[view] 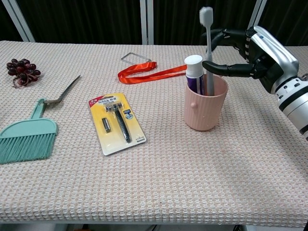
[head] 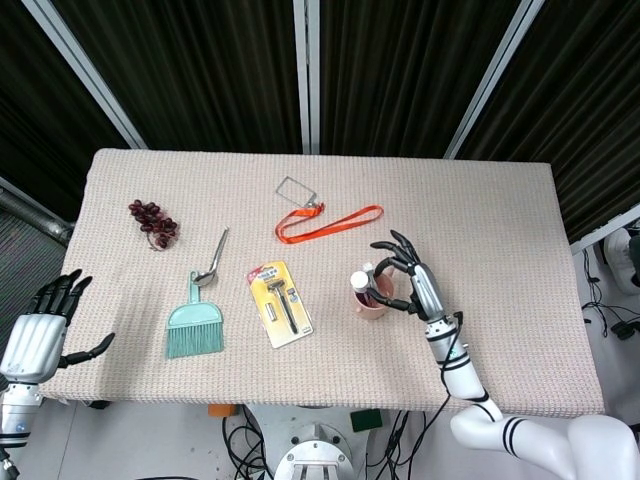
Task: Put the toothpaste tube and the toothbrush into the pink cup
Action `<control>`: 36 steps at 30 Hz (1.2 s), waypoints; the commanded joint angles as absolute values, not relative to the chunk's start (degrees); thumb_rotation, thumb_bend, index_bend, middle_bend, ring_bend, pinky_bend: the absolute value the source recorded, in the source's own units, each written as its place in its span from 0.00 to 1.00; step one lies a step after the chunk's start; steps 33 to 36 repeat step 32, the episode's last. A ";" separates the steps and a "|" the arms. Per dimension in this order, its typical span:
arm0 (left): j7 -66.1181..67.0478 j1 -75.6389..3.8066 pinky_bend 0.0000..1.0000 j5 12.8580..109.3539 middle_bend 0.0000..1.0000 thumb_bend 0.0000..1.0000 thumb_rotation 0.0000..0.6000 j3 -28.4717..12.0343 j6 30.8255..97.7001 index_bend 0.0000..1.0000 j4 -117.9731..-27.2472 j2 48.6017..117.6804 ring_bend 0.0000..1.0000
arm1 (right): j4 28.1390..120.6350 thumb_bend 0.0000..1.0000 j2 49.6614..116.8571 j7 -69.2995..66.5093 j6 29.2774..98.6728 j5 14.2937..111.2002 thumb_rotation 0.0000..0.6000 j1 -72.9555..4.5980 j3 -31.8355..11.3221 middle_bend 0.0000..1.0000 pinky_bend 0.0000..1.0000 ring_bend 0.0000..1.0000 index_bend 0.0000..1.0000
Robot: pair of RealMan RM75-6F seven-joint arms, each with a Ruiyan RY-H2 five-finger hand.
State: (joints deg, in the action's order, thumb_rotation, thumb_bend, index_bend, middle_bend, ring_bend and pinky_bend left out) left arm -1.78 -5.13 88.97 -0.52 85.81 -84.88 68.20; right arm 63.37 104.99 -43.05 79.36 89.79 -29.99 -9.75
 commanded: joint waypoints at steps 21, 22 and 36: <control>-0.45 -4.46 0.13 89.81 0.03 0.17 0.39 -0.42 87.56 0.07 -86.26 68.01 0.04 | 80.24 0.19 72.43 0.32 83.47 80.74 0.98 -9.82 -0.20 0.00 0.00 0.00 0.00; -0.34 -4.45 0.13 89.84 0.03 0.17 0.39 -0.35 87.50 0.07 -86.28 68.08 0.04 | 80.31 0.19 72.14 0.25 83.69 80.27 0.98 -8.98 0.08 0.00 0.00 0.00 0.00; 0.37 -4.02 0.13 90.76 0.03 0.17 0.39 0.17 88.20 0.07 -86.30 68.19 0.04 | 79.90 0.20 71.64 -2.21 85.08 83.16 0.98 -6.74 0.67 0.00 0.00 0.00 0.00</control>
